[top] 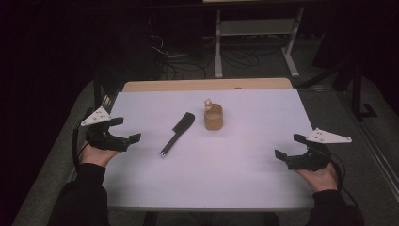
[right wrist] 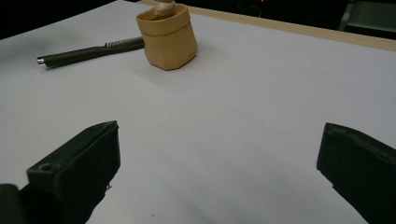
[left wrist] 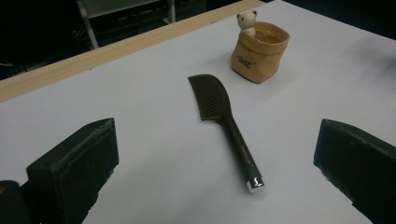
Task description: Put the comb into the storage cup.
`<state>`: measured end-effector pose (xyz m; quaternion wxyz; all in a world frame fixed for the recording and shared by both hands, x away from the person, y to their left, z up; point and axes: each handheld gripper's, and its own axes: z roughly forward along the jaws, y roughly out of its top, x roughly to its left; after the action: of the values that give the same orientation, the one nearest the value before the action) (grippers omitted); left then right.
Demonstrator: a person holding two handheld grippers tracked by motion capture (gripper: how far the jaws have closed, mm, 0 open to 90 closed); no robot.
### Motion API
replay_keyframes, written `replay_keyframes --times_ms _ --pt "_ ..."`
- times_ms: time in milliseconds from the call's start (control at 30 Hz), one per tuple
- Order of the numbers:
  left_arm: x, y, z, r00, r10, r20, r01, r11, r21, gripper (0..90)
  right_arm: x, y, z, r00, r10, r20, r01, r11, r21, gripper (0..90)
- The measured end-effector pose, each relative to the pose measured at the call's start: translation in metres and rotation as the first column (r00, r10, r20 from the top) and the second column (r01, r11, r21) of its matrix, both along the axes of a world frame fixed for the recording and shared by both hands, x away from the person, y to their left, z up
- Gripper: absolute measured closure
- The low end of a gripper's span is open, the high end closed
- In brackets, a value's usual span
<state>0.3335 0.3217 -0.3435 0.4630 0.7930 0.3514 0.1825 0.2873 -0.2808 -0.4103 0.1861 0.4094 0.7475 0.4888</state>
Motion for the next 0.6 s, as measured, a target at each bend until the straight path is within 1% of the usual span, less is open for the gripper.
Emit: replay_keyframes --times_ms 233,433,600 --pt "0.008 -0.005 0.001 0.9998 -0.012 -0.015 0.012 0.9999 0.008 0.0 0.000 0.000 0.000 1.0000 0.002 -0.002 -0.002 1.0000 0.000 0.0" --pt "0.015 -0.010 -0.002 0.9992 -0.023 -0.034 0.024 0.9996 0.014 0.0 0.000 0.000 -0.001 1.0000 0.005 -0.003 -0.005 1.0000 -0.001 0.0" --pt "0.021 -0.012 -0.002 0.9988 -0.025 -0.041 0.026 0.9996 0.012 0.0 0.000 0.001 -0.001 1.0000 0.007 -0.007 -0.007 1.0000 -0.002 0.0"
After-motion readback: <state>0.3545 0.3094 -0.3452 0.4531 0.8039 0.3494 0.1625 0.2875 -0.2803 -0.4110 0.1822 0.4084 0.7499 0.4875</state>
